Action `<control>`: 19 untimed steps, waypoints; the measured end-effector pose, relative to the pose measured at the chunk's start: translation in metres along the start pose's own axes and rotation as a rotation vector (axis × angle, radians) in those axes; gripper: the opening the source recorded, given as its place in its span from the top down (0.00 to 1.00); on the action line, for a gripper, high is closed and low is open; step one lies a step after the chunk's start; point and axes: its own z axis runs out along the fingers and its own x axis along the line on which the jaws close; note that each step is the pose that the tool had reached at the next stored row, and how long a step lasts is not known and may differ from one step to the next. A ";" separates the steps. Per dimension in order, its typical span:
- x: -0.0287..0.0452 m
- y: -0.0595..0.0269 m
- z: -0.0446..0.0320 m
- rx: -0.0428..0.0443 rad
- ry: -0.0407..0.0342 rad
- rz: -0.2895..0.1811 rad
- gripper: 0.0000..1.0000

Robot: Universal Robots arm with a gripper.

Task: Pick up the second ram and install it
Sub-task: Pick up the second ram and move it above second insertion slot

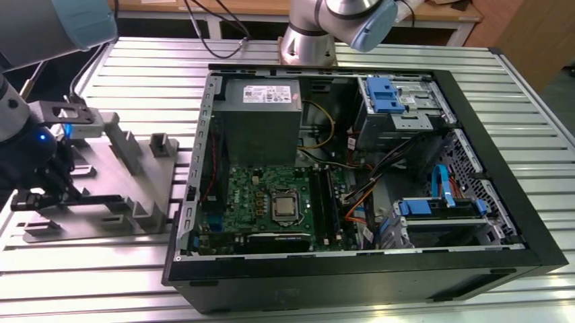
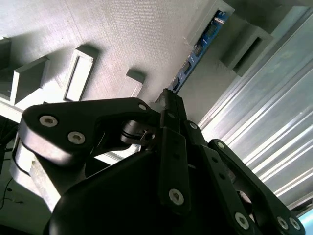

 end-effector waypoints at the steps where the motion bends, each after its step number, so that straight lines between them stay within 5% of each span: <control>1: -0.0001 0.0001 -0.0018 0.0001 0.0000 0.000 0.92; 10: -0.0008 0.0009 -0.0216 0.0001 -0.0005 0.000 0.92; 19: -0.0019 0.0021 -0.0502 0.0002 -0.0026 0.000 0.92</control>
